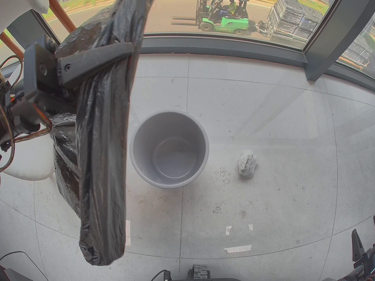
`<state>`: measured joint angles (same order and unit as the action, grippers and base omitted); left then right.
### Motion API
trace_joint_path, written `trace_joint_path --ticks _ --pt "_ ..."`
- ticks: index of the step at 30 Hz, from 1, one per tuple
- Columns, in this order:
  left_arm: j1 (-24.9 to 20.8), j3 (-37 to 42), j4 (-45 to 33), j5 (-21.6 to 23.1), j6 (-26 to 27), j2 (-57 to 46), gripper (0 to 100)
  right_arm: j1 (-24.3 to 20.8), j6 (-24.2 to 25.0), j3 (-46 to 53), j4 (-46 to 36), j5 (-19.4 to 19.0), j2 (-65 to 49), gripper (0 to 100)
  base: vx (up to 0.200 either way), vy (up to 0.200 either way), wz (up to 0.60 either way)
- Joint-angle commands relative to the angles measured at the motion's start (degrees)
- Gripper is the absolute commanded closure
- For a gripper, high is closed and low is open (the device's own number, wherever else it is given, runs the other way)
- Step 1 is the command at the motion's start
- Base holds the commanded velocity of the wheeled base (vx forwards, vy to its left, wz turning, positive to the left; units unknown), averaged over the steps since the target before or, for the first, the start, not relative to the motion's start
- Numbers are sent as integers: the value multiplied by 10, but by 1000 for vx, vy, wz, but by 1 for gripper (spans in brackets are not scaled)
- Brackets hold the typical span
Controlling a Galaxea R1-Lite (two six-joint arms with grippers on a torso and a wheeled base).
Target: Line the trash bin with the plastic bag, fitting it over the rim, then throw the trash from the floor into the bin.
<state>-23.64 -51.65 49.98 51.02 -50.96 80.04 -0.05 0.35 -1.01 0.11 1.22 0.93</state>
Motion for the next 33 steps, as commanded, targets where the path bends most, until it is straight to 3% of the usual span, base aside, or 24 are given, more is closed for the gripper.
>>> trace_joint_path --ticks 1,8,14,22,28,29,33 --pt "-12 1 1 -3 -1 22 100 0 1 10 1 0 -3 0 0 0 0" --pt "-12 -4 6 0 0 36 100 0 1 10 1 0 -3 0 0 0 0" --pt "-83 -58 1 1 -3 42 100 0 2 10 1 0 -3 0 0 0 0" --pt "-98 -53 2 2 -2 61 100 0 2 10 1 -1 -3 0 0 0 0" --pt "-82 -52 6 -1 5 88 100 0 3 10 1 0 -3 0 0 0 0" --pt "-51 -50 6 1 7 89 100 0 2 10 1 -1 -3 0 0 0 0" --pt "-20 -51 6 2 24 92 100 0 3 10 1 -1 -3 0 0 0 0"
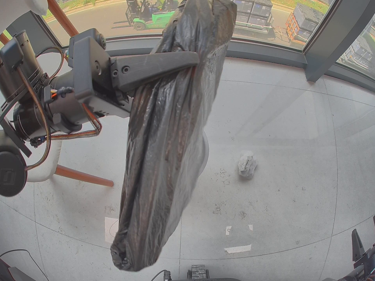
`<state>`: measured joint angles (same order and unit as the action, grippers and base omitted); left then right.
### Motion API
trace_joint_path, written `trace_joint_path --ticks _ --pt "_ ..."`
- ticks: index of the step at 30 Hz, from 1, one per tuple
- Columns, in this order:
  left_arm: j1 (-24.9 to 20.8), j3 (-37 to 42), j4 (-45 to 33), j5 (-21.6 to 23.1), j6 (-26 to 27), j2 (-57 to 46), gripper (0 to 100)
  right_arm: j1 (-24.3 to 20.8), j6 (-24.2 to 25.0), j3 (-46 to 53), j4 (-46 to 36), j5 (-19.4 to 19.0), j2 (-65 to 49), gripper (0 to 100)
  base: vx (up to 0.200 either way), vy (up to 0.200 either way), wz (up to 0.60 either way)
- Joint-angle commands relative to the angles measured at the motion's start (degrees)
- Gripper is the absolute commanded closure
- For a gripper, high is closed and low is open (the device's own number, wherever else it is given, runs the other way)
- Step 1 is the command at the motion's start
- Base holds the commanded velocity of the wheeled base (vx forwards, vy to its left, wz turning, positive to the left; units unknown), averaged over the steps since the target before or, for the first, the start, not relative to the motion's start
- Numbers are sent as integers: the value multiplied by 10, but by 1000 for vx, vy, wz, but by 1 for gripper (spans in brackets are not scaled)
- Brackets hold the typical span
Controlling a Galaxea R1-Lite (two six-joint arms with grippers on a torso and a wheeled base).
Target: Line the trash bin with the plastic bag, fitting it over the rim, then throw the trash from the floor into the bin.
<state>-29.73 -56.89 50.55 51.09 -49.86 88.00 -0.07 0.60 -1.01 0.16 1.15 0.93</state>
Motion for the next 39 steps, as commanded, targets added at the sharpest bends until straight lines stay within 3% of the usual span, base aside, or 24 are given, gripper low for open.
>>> trace_joint_path --ticks 1,13,23,31,39 --pt "41 1 1 1 13 12 100 0 0 10 0 0 -3 0 0 0 0" --pt "79 36 1 12 31 11 100 0 -1 10 0 0 -3 0 0 0 0" --pt "158 81 1 38 66 -21 100 0 -1 10 0 0 -3 0 0 0 0" --pt "165 81 1 38 128 -12 100 0 -1 10 0 0 -3 0 0 0 0" --pt "179 21 -8 37 129 -4 100 0 0 10 0 0 -3 0 0 0 0"
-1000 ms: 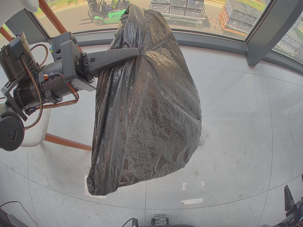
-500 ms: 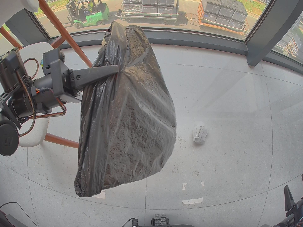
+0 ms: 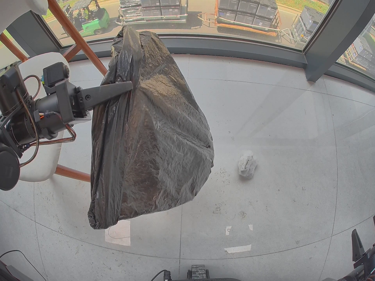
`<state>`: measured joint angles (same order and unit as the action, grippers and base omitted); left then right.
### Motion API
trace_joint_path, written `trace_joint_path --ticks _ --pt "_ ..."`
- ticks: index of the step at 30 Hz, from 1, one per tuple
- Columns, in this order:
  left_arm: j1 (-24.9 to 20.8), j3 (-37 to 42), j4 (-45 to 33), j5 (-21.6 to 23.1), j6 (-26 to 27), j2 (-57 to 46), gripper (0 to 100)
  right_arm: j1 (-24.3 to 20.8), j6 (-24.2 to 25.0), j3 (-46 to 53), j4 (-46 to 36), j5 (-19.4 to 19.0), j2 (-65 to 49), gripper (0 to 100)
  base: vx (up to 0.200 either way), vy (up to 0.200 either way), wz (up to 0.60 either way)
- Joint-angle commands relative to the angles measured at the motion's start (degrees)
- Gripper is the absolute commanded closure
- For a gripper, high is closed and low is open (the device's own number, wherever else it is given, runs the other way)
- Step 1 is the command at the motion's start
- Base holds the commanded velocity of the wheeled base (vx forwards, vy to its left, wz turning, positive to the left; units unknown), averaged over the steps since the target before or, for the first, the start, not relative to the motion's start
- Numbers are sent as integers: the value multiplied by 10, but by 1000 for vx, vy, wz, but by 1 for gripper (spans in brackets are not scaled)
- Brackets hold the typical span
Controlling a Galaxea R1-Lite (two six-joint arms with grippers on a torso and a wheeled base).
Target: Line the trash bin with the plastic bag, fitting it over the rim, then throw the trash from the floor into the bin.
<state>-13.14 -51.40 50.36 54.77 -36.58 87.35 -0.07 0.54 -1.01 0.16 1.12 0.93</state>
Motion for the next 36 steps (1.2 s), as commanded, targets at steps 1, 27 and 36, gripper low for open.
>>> trace_joint_path --ticks 1,27,36 --pt "17 -35 -9 0 -3 1 100 0 0 10 0 0 -3 0 0 0 0" --pt "84 48 -12 -2 1 -64 100 0 1 10 0 0 -3 0 0 0 0" --pt "43 63 -7 -2 21 -15 100 0 1 10 0 0 -3 0 0 0 0"
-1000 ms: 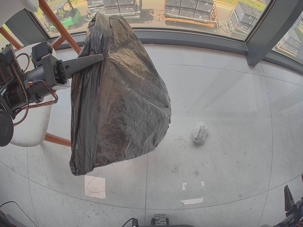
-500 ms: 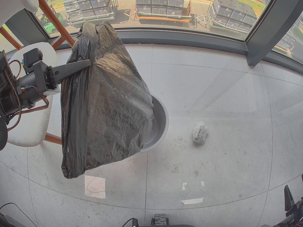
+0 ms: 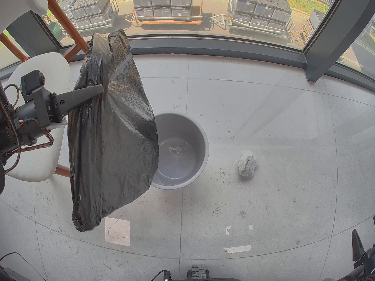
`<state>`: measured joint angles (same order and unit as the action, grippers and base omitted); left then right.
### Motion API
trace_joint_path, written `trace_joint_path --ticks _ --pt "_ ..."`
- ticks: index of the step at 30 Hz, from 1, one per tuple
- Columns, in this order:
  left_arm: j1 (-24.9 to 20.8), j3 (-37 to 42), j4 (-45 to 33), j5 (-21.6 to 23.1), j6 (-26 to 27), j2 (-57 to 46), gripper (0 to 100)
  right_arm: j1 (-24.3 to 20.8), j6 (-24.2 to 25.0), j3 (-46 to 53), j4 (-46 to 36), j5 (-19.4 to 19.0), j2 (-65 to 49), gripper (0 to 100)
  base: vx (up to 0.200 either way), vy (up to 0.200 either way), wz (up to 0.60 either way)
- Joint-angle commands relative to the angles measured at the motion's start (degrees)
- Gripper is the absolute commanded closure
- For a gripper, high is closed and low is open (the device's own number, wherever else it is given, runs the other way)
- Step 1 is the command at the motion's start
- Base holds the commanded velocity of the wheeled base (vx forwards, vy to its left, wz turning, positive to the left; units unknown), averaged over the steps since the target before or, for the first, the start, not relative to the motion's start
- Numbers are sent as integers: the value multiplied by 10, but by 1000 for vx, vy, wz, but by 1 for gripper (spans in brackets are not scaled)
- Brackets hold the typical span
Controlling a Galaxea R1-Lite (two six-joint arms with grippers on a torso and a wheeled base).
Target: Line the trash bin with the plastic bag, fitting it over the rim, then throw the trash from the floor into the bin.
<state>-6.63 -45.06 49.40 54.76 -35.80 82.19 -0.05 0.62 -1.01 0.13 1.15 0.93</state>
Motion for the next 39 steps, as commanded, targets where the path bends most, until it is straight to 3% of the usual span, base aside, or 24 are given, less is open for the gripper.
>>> trace_joint_path --ticks 1,7,14,17,24,30,35,37,39 --pt "-23 0 3 -2 14 38 100 0 0 10 0 0 -3 0 0 0 0" --pt "-45 -26 2 -30 101 103 100 0 0 10 0 0 -3 0 0 0 0" --pt "-112 -42 -22 -165 123 119 100 0 0 10 0 0 -3 0 0 0 0" --pt "-129 -59 -57 -203 139 119 100 0 0 10 0 0 -3 0 0 0 0" --pt "-130 -115 -182 -203 280 120 100 0 -4 10 -1 -1 -2 0 0 0 0" --pt "-138 -183 -315 -222 355 133 100 1 -4 10 -1 -1 -2 0 0 0 0" --pt "-148 -232 -352 -287 440 160 100 1 -5 9 -2 -1 -3 0 0 0 0" --pt "-153 -238 -353 -293 451 163 100 1 -8 9 -2 -1 -3 0 0 0 0" --pt "-182 -245 -355 -310 479 173 100 1 -24 0 -1 -19 -5 0 0 0 0"
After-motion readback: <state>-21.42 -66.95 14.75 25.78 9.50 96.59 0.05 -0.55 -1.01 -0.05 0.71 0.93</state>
